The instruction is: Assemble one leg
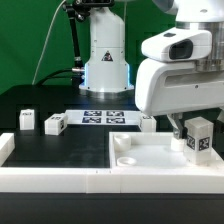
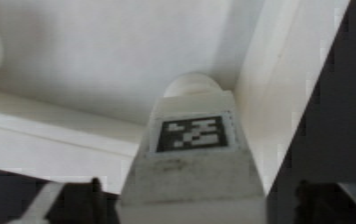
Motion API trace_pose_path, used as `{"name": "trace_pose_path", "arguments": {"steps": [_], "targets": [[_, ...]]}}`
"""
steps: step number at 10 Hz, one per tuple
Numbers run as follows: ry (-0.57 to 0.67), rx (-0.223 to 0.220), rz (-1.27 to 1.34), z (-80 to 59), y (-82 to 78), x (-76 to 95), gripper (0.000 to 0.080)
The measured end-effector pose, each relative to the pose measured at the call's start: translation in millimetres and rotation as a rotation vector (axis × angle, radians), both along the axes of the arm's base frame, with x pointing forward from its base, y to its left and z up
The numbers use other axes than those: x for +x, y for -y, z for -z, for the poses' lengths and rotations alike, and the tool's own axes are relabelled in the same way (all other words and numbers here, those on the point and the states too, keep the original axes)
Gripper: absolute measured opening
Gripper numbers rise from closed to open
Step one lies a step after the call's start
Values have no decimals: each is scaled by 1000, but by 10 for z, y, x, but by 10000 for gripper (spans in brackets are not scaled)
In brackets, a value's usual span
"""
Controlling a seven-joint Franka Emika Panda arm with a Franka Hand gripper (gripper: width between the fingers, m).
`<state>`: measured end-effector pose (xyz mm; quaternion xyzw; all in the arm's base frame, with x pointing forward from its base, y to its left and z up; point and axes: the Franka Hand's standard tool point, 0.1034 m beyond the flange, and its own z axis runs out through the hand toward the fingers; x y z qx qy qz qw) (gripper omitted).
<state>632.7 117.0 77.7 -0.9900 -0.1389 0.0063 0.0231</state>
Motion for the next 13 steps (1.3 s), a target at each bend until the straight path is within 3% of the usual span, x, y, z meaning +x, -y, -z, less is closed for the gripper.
{"name": "trace_pose_path", "arguments": {"steps": [2, 6, 13], "targets": [[0, 0, 0, 2, 3, 0, 289], [3, -1, 73, 6, -10, -2, 290], [-23, -7, 922, 19, 23, -13, 291]]}}
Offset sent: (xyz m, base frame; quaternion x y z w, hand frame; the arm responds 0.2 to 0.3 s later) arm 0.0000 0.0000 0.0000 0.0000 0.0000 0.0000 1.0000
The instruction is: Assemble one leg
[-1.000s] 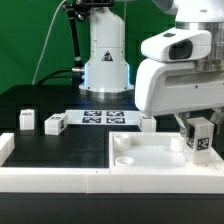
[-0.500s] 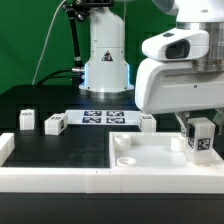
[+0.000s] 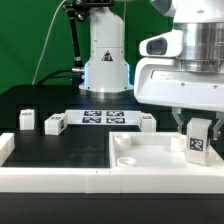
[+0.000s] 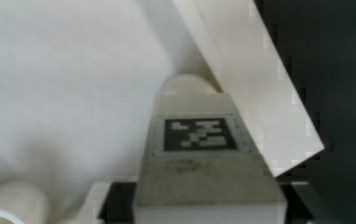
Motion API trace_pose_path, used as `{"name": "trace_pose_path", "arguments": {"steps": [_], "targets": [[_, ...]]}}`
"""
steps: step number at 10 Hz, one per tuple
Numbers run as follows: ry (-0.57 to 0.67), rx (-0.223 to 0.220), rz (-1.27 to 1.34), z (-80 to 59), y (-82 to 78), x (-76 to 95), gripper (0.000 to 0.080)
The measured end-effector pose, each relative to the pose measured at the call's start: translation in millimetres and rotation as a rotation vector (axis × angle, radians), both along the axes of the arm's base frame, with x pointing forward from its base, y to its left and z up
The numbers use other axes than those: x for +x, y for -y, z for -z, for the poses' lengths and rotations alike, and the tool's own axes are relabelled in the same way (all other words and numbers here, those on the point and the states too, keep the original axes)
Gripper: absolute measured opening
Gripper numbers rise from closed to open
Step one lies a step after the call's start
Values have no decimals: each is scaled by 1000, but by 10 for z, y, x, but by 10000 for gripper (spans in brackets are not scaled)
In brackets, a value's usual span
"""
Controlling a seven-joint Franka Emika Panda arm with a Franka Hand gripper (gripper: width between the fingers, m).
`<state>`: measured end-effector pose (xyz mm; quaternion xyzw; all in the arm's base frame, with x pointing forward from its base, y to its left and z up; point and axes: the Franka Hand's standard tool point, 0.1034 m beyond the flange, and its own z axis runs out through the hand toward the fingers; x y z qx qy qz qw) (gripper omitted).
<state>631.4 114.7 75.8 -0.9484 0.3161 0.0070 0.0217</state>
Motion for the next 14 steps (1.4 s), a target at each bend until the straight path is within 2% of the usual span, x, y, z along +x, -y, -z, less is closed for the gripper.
{"name": "trace_pose_path", "arguments": {"steps": [6, 9, 11, 13, 14], "targets": [[-39, -3, 621, 6, 20, -23, 291], [-52, 6, 751, 6, 24, -27, 291], [-47, 9, 692, 11, 22, -22, 291], [-40, 12, 569, 13, 22, -19, 605], [-33, 11, 444, 13, 21, -19, 605]]}}
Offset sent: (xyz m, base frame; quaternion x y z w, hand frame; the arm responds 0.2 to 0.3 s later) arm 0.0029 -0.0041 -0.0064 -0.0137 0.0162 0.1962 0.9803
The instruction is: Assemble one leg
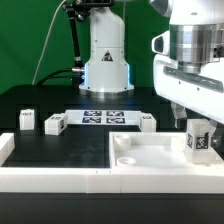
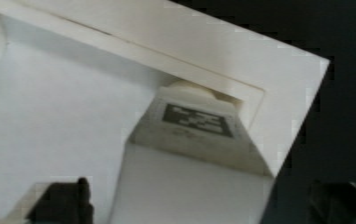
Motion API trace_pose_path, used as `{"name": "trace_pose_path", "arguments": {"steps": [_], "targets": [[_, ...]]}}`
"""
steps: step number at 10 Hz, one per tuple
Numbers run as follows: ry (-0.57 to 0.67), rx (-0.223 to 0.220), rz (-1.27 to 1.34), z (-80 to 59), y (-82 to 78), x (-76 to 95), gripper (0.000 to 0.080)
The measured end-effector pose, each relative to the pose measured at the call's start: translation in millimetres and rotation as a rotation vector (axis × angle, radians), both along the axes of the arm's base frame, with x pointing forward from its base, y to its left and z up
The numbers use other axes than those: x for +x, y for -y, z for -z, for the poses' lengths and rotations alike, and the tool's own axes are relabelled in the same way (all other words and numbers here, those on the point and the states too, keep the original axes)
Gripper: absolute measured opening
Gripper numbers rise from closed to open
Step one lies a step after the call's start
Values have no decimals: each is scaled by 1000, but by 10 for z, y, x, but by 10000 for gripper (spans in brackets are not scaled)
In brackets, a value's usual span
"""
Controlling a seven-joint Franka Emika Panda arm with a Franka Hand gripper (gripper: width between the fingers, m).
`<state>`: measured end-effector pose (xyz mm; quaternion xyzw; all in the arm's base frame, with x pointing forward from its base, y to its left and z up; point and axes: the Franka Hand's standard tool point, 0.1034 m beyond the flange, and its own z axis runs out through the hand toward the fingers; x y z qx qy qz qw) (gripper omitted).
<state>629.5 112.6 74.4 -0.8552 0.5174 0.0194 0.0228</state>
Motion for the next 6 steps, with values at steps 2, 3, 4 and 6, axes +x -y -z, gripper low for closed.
{"name": "trace_pose_path", "arguments": {"steps": [2, 3, 4, 6], "targets": [[15, 3, -247, -12, -34, 6, 647], [23, 4, -359, -19, -39, 14, 647], [29, 3, -459, -17, -62, 8, 647], [40, -2, -702, -7, -64, 1, 649]]}}
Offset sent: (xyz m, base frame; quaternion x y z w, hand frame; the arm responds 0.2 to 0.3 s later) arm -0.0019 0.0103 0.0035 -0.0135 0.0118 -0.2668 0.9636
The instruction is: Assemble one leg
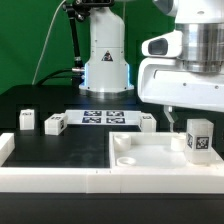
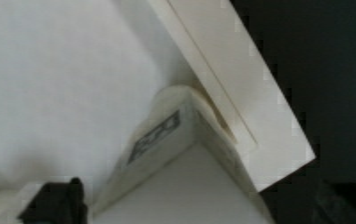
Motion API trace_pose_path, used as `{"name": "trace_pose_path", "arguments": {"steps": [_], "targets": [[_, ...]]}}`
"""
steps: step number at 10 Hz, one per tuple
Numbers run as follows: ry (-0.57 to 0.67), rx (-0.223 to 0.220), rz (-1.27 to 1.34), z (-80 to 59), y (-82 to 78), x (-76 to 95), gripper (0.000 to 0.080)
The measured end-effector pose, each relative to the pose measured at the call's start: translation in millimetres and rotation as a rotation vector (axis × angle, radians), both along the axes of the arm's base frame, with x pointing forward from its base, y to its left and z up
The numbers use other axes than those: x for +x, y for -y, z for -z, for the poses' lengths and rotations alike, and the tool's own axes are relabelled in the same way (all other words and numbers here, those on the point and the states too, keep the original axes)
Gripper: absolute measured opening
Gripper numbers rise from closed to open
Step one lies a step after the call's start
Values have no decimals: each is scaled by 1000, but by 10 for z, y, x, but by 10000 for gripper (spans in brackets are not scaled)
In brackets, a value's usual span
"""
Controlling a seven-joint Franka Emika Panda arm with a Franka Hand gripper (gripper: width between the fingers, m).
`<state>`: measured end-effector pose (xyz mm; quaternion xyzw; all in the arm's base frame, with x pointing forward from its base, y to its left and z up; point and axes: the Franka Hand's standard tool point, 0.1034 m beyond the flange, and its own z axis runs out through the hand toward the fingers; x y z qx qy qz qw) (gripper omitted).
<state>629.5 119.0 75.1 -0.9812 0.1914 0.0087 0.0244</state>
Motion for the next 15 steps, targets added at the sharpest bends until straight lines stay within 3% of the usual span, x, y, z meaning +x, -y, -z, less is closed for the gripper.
{"name": "trace_pose_path", "arguments": {"steps": [4, 6, 7, 8, 9, 15], "targets": [[18, -13, -401, 4, 22, 1, 649], [19, -13, -432, 4, 31, 2, 427], [19, -13, -431, 4, 31, 2, 427], [18, -12, -400, 6, 30, 1, 291], [17, -12, -401, 9, 33, 0, 291], [-23, 8, 348, 32, 40, -11, 292]]}}
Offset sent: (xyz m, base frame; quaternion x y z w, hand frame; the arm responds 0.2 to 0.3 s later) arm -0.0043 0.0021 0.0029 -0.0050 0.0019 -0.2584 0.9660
